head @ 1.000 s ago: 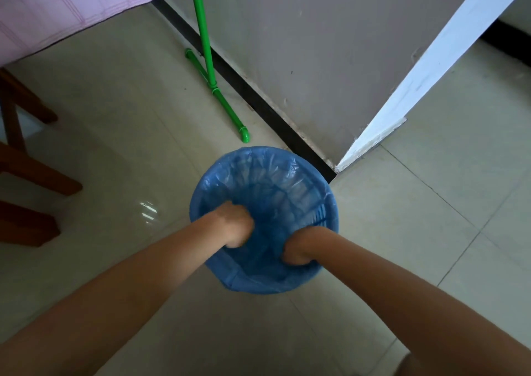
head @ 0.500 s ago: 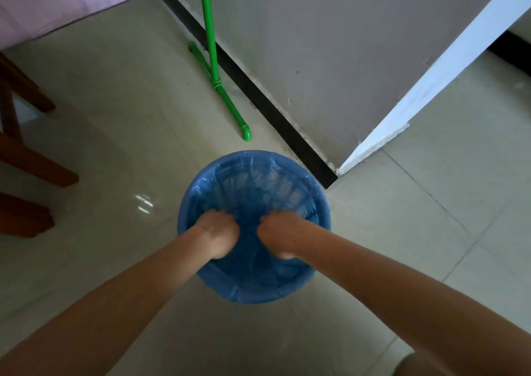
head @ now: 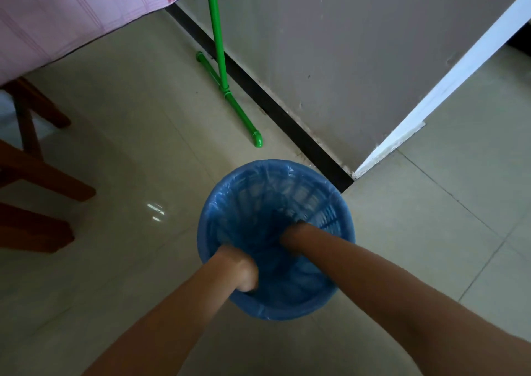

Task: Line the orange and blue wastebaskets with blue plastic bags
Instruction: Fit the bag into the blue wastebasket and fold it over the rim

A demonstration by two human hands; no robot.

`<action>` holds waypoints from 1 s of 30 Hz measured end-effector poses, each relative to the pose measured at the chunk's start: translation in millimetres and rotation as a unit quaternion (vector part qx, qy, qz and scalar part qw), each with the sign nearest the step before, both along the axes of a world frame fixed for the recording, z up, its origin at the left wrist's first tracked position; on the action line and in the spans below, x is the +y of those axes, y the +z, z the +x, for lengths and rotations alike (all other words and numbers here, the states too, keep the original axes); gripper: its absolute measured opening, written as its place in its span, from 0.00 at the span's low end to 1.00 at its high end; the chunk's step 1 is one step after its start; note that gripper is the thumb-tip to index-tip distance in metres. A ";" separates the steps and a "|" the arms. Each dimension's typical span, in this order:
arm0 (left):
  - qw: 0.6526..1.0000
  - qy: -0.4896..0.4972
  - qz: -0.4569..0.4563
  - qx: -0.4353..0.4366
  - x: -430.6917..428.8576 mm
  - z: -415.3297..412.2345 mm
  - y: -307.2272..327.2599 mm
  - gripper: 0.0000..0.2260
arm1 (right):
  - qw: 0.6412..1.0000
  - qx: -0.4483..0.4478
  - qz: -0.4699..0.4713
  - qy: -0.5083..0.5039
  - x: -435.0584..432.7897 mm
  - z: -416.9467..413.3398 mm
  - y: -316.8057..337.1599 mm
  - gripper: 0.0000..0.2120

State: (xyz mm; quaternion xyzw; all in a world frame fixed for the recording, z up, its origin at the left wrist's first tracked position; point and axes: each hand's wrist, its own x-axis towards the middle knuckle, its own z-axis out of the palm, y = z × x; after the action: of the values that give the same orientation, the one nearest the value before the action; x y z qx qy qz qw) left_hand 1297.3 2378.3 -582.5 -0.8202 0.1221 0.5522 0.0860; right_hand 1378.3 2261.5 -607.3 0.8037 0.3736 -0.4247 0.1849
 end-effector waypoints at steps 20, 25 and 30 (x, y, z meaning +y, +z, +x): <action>0.964 0.035 -0.100 -0.242 8.7 11.2 9.6 0.06 | 0.970 -0.015 0.194 -0.147 -5.8 33.3 21.0 0.16; 0.969 -0.033 -0.081 -0.230 1.9 28.6 8.9 0.08 | 0.997 0.010 0.052 -0.054 -8.4 10.8 11.2 0.11; 0.974 -0.122 0.037 -0.189 15.9 22.8 -23.1 0.17 | 0.992 0.125 -0.005 -0.033 11.2 -13.3 -30.3 0.19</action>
State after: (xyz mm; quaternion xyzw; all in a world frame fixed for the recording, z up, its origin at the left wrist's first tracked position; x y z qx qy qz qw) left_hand 1320.1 2394.1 -605.5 -0.8847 0.1827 0.3769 0.2045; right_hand 1364.9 2272.7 -637.6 0.7550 0.3648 -0.5299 0.1268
